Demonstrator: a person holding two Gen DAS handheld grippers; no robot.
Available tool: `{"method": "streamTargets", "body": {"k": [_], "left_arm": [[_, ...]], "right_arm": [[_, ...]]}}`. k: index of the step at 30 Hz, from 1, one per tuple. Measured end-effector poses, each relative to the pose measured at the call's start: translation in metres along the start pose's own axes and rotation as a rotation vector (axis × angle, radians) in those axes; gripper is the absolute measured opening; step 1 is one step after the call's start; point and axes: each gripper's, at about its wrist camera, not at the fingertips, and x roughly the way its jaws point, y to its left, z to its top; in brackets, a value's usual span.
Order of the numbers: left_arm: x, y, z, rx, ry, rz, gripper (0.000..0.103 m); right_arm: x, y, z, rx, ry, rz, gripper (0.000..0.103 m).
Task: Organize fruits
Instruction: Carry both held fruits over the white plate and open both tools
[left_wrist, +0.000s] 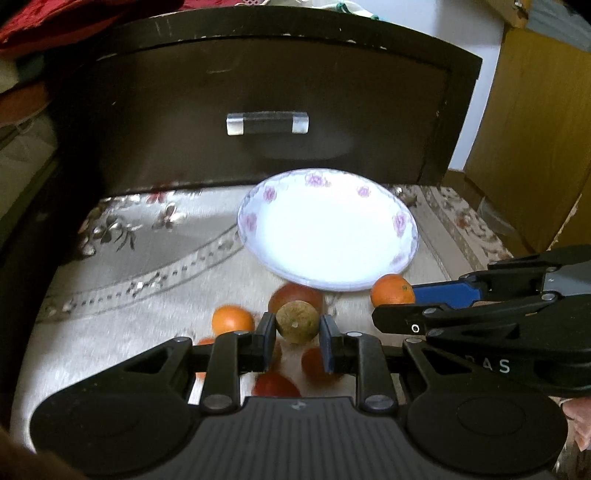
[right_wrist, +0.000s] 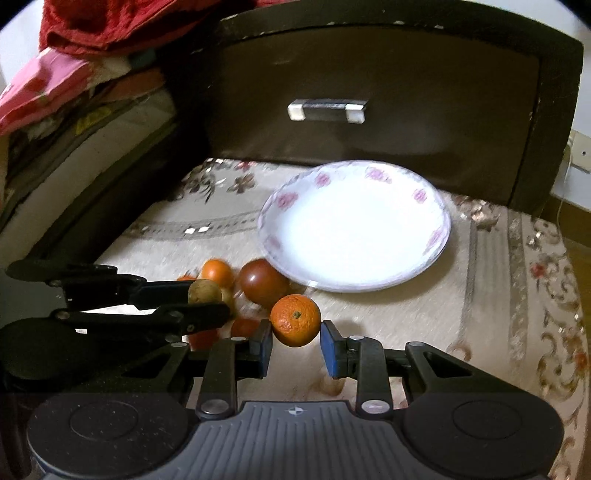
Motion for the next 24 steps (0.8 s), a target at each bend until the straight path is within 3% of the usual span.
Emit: {"method": "streamTargets", "body": {"k": [10, 24], "left_arm": [[0.034, -0.002, 0.03, 0.028, -0.01, -0.005, 0.031], [0.046, -0.002, 0.033, 0.041, -0.003, 0.0, 0.033]], "right_arm": [[0.018, -0.024, 0.028, -0.001, -0.038, -0.047, 0.026], [0.043, -0.04, 0.034, 0.002, -0.017, -0.066, 0.029]]}}
